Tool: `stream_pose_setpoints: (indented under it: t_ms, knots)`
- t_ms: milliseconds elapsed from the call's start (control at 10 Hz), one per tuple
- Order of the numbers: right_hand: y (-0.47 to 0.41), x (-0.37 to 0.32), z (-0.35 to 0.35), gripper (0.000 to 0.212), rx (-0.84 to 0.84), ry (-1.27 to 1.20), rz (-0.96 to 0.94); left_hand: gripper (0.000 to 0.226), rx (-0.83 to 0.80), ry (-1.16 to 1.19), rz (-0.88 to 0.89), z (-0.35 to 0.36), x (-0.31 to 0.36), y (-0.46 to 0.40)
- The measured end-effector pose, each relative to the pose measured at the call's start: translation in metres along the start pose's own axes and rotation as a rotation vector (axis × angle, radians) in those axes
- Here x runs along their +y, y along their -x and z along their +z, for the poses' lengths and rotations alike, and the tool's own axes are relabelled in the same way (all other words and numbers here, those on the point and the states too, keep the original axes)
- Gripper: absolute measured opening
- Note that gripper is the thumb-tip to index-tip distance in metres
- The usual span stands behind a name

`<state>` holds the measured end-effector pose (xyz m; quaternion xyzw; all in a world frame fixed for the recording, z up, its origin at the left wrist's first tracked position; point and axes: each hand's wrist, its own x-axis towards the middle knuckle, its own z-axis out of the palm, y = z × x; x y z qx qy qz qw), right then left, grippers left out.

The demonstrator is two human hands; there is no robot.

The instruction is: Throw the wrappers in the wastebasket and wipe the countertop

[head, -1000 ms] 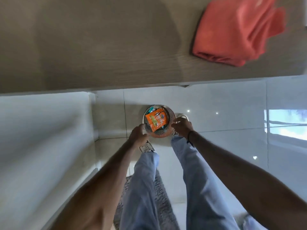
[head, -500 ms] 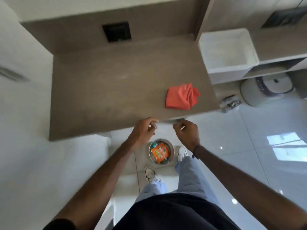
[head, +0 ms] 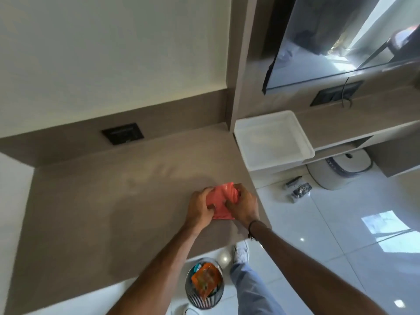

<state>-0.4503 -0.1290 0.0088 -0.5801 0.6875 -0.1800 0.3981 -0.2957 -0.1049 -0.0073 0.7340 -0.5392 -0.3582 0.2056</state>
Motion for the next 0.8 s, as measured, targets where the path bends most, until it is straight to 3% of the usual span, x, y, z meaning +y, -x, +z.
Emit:
stream_pose_setpoints:
  t_ms: [400,500,700,800]
  knots:
    - [-0.191,-0.004,-0.125,0.038,0.145,0.047,-0.025,0.051,-0.046,0.111,0.040,0.045,0.141,-0.167]
    - [-0.231,0.004,-0.136,0.026,0.148,0.079,-0.034,0.048,-0.099,-0.012,0.045,0.063,0.148,-0.199]
    - [-0.257,0.017,-0.139,0.045,0.087,0.180,0.055,0.042,-0.037,-0.271,0.121,0.048,0.138,-0.206]
    - [-0.253,0.019,-0.146,0.038,0.209,0.039,0.056,0.038,0.051,-0.358,0.198,0.030,0.123,-0.200]
